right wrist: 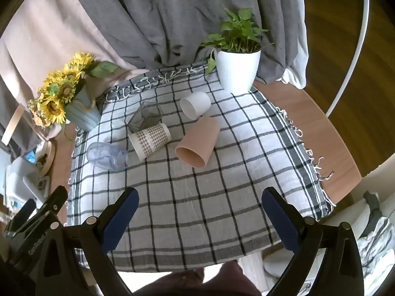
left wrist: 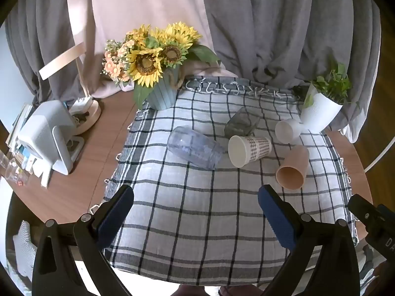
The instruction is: Flip cup upside down
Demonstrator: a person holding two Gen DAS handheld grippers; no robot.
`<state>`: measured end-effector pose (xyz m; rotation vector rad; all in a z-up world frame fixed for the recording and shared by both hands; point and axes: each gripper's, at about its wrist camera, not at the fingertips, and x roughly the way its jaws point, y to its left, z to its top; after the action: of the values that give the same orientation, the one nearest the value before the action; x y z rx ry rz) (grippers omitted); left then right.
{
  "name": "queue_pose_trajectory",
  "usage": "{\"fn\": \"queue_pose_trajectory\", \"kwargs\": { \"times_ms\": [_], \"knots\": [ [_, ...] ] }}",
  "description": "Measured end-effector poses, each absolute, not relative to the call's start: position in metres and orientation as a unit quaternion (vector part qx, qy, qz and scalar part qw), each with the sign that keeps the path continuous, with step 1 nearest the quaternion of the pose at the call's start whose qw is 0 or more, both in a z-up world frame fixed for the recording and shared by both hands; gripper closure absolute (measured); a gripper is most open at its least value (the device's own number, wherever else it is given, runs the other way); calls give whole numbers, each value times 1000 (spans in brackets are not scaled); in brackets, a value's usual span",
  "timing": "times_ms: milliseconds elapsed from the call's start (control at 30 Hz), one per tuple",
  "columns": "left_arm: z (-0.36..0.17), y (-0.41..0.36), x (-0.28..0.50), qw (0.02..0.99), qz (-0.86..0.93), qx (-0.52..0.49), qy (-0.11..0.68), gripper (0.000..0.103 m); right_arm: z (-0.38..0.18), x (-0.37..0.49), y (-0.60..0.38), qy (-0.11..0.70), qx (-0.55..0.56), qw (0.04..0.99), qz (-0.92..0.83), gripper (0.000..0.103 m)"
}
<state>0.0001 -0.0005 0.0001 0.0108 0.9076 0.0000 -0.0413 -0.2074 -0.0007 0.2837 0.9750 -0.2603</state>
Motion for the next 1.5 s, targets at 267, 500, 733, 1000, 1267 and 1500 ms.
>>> {"fn": "queue_pose_trajectory", "kwargs": {
  "times_ms": [267,500,733,1000,1267,1500],
  "knots": [
    [0,-1,1,898,-4,2,440,0,-1,-41,-208,466,136,865,-123,2],
    [3,-1,-3,899,-2,2,437,0,-2,-41,-208,465,138,866,-122,2],
    [4,-1,-1,899,-4,2,437,0,-2,-40,-208,465,139,866,-122,2],
    [4,-4,-2,900,-3,4,436,0,-2,-41,-208,466,140,865,-121,2],
    [4,-3,-2,900,-4,4,437,0,-2,-42,-207,466,140,865,-121,2],
    [3,-4,-5,899,-3,5,438,0,-2,-43,-207,467,140,865,-121,2]
  ]
}}
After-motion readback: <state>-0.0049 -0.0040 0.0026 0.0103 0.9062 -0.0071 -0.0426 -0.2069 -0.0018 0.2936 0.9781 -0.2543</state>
